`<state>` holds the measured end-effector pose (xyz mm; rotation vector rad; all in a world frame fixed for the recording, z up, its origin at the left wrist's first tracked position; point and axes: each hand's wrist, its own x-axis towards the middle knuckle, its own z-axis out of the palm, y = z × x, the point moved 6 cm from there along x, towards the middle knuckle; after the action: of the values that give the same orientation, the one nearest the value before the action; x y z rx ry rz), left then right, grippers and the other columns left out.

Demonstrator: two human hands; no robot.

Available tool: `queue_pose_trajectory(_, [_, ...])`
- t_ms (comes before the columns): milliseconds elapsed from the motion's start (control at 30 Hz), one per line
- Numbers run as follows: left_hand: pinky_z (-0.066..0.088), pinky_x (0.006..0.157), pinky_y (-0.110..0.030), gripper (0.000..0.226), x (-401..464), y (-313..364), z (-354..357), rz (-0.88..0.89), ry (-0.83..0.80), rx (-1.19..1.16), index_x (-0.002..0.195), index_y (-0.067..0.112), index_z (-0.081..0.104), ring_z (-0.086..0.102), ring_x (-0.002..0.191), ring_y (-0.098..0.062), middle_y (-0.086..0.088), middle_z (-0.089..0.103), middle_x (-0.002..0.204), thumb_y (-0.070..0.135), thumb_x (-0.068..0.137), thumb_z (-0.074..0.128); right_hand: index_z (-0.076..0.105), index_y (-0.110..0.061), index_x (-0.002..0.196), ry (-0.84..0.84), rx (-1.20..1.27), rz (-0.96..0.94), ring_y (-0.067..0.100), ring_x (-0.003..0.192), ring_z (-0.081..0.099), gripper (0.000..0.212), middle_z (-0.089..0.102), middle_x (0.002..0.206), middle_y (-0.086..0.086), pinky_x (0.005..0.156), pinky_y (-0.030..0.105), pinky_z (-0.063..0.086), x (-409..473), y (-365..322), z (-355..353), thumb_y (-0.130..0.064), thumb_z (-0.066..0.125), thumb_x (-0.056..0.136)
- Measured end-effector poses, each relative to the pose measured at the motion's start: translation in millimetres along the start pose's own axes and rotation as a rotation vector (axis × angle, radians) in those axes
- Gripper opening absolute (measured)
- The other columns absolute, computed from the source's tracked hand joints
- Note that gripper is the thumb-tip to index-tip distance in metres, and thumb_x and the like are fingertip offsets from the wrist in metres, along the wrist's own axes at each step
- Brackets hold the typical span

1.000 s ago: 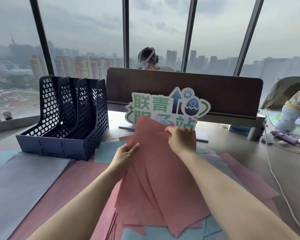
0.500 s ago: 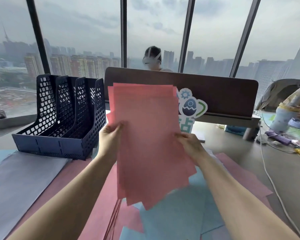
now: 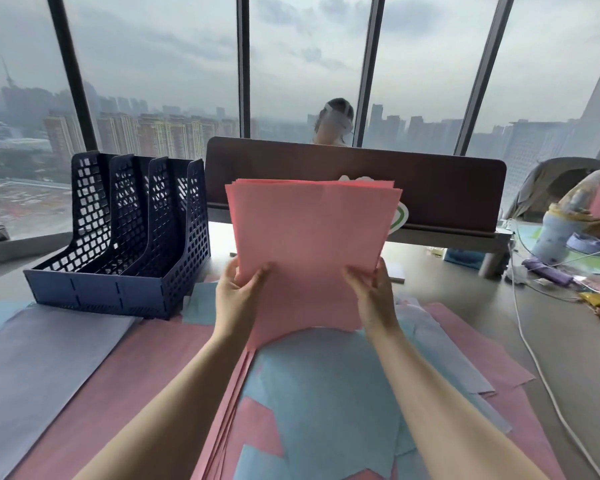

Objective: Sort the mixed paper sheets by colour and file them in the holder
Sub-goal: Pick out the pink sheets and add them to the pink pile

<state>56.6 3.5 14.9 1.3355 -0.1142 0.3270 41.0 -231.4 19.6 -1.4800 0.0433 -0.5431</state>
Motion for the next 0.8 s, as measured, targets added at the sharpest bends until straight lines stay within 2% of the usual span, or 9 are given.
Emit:
queue_pose_trajectory(67, [0.054,0.083,-0.022,0.028,2,0,7,0.006,-0.045,0.046,0.111,0.032,0.06,0.069,0.098,-0.007,0.005,0.073,0.105,0.022,0.088,0.072,0.055,-0.015,0.125,-0.097,-0.054,0.017,0.014,0.104,0.066,0.044,0.068,0.119,0.005,0.097,0.031,0.049,-1,1,15,-0.021,0.069,0.085])
queue_pose_trajectory(133, [0.057,0.086,-0.035,0.024,4,-5,11,-0.032,-0.079,0.12,0.105,0.031,0.06,0.069,0.099,-0.018,0.0,0.072,0.102,0.016,0.087,0.068,0.054,-0.022,0.115,-0.114,-0.205,-0.022,0.009,0.099,0.064,0.024,0.065,0.119,0.004,0.093,0.028,0.049,-6,-1,25,-0.019,0.06,0.093])
queue_pose_trajectory(200, [0.058,0.083,-0.047,0.018,6,1,5,-0.029,-0.072,0.21,0.1,0.024,0.064,0.069,0.092,-0.027,-0.006,0.073,0.096,0.014,0.085,0.061,0.058,-0.022,0.117,-0.009,-0.365,-0.122,0.013,0.096,0.064,0.024,0.067,0.112,0.0,0.087,0.026,0.047,-10,-12,23,-0.013,0.054,0.095])
queue_pose_trajectory(333, [0.06,0.068,-0.035,0.021,17,31,-21,-0.011,-0.066,0.179,0.099,0.017,0.065,0.069,0.072,-0.019,-0.003,0.074,0.086,-0.001,0.091,0.055,0.061,-0.011,0.123,0.034,-0.45,-0.248,0.013,0.095,0.063,0.031,0.069,0.107,-0.002,0.086,0.025,0.048,-15,-42,29,-0.013,0.055,0.093])
queue_pose_trajectory(400, [0.059,0.065,-0.034,0.023,23,42,-46,-0.066,-0.079,0.157,0.092,0.018,0.066,0.067,0.068,-0.02,-0.002,0.073,0.079,-0.003,0.09,0.056,0.059,-0.011,0.124,-0.032,-0.401,-0.164,0.012,0.083,0.062,0.033,0.068,0.096,-0.002,0.077,0.026,0.049,-21,-47,45,-0.011,0.053,0.092])
queue_pose_trajectory(500, [0.058,0.081,-0.044,0.02,22,44,-96,-0.249,-0.171,0.271,0.098,0.01,0.07,0.068,0.082,-0.031,-0.016,0.074,0.093,-0.002,0.09,0.057,0.062,-0.008,0.092,-0.206,-0.238,0.049,0.015,0.059,0.047,0.016,0.056,0.067,0.0,0.052,0.025,0.036,-49,-42,78,0.0,0.05,0.086])
queue_pose_trajectory(567, [0.058,0.081,-0.046,0.021,12,41,-137,-0.374,-0.194,0.392,0.105,0.003,0.069,0.069,0.078,-0.033,-0.022,0.072,0.099,-0.003,0.09,0.056,0.054,-0.007,0.074,-0.349,-0.263,0.205,0.019,0.049,0.046,0.015,0.052,0.058,0.006,0.044,0.023,0.03,-76,-31,99,0.001,0.048,0.085])
queue_pose_trajectory(633, [0.06,0.07,-0.039,0.022,-3,38,-174,-0.473,-0.221,0.511,0.106,0.001,0.069,0.07,0.07,-0.029,-0.022,0.072,0.097,-0.003,0.088,0.056,0.052,-0.006,0.071,-0.511,-0.375,0.314,0.022,0.04,0.051,0.016,0.057,0.056,0.013,0.037,0.02,0.031,-106,-17,116,0.0,0.046,0.084])
queue_pose_trajectory(800, [0.055,0.071,-0.029,0.021,-48,28,-229,-0.649,-0.45,0.861,0.105,0.013,0.072,0.07,0.082,-0.02,-0.011,0.075,0.097,0.011,0.084,0.068,0.054,-0.003,0.079,-0.724,-0.542,0.512,0.016,0.037,0.054,0.013,0.059,0.063,0.018,0.032,0.017,0.034,-152,21,143,-0.005,0.048,0.09])
